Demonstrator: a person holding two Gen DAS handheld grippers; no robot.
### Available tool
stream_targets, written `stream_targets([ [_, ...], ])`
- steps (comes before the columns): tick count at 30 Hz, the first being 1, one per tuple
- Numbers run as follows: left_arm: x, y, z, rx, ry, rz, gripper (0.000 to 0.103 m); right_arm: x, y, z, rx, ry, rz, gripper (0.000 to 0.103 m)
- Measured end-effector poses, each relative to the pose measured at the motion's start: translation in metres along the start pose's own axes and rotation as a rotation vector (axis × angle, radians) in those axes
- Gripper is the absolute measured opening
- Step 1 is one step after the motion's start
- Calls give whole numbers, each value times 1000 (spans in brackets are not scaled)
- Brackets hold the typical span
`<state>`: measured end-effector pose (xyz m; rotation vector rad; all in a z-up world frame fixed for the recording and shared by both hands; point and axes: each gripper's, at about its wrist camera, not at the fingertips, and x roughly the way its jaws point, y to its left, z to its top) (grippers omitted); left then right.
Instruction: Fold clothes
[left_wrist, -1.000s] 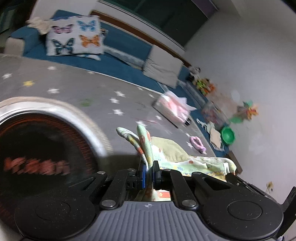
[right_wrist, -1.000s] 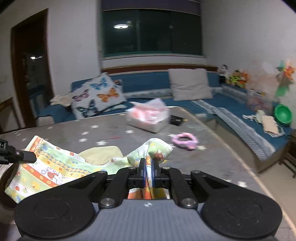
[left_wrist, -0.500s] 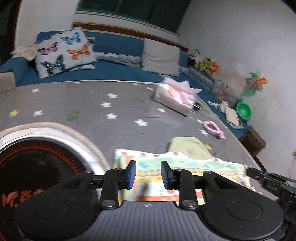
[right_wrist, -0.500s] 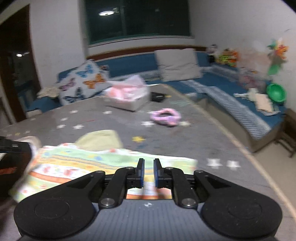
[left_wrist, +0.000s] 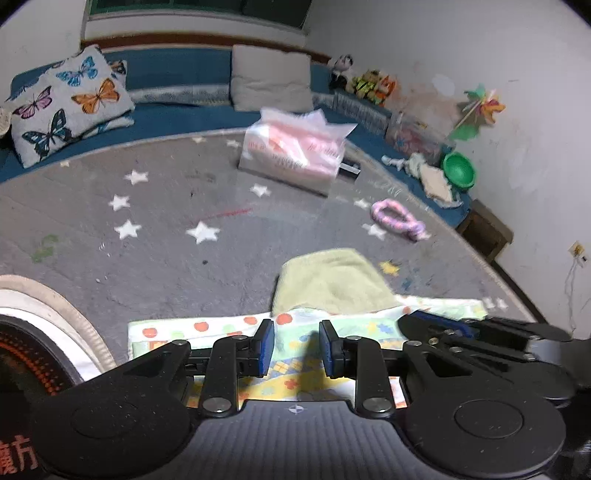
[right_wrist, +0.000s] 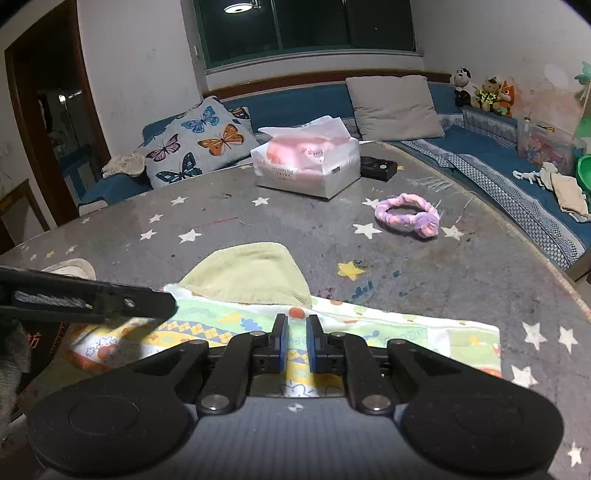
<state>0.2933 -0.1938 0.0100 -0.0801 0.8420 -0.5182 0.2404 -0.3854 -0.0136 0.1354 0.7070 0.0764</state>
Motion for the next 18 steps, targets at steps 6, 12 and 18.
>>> stream_targets([
  [6,2,-4,-3,27,5,8,31,-15,2,-2,-24,5,19,17],
  [12,-29,-17,-25,76,-28,9,32,-48,26,-23,-109,3,81,18],
  [18,-56,-30,-59,155,-67,34,32,-76,43,-47,-168,-17,76,18],
])
